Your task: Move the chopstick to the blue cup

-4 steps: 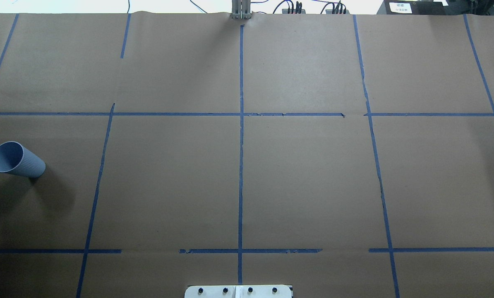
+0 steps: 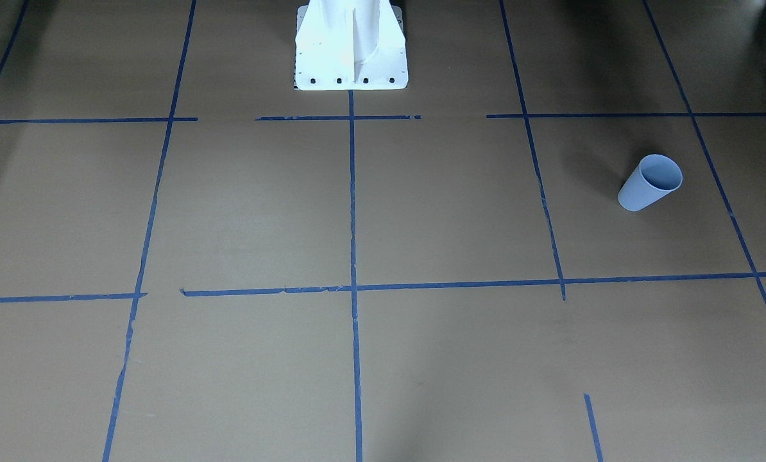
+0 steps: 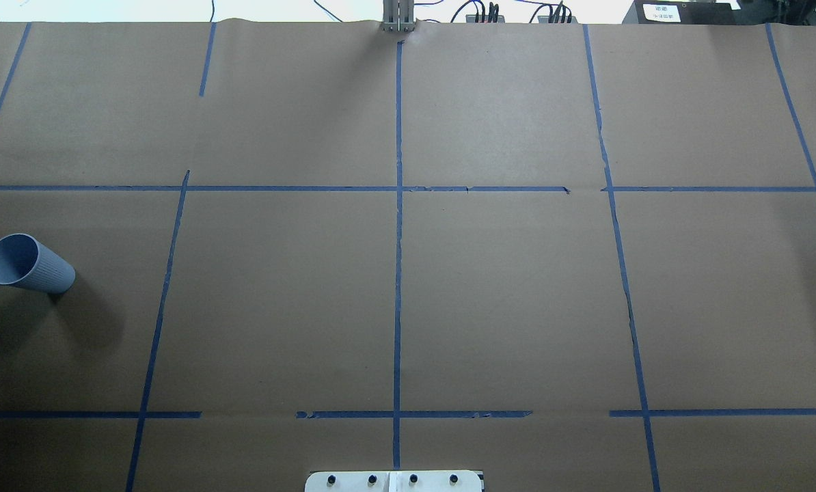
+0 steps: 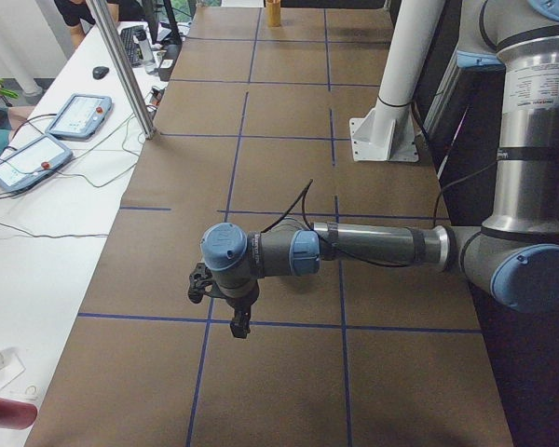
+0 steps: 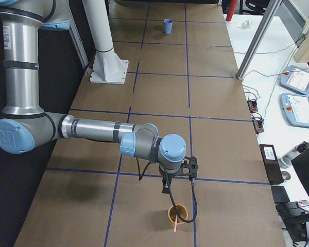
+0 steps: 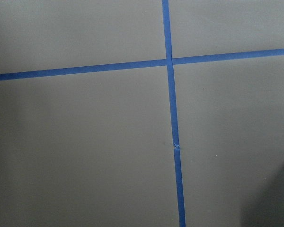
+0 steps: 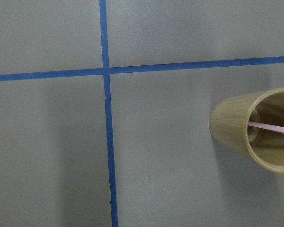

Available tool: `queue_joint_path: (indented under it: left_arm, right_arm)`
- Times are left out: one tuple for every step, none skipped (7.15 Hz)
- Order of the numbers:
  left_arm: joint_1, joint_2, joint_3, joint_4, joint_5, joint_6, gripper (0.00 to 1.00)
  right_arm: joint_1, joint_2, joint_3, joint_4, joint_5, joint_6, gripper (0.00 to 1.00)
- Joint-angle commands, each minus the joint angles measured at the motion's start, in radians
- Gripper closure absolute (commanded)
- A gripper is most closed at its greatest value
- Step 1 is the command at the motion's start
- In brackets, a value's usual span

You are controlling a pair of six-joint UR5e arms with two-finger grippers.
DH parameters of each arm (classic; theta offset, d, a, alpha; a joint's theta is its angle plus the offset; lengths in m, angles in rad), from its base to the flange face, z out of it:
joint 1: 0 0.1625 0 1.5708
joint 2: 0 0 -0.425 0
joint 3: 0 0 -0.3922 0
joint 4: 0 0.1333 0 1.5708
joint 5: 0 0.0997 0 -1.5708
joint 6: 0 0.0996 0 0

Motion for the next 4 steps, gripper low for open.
queue_joint_path:
  left_arm:
    - [0.002,-0.006,-0.012,-0.020,0.000,0.002,0.00]
    - [0.011,-0.006,-0.020,-0.069,-0.001,0.001,0.00]
    - [0.041,0.000,-0.026,-0.106,-0.041,-0.009,0.00]
    - [0.069,0.001,-0.032,-0.120,-0.116,-0.085,0.00]
  right_arm:
    - [0.000,0.001,0.018,0.000,0.000,0.001,0.00]
    - [0.000,0.007,0.018,0.003,0.000,0.001,0.00]
    - [-0.002,0.016,0.031,0.002,0.000,0.001,0.00]
    - [-0.002,0.021,0.051,-0.001,0.009,0.003,0.00]
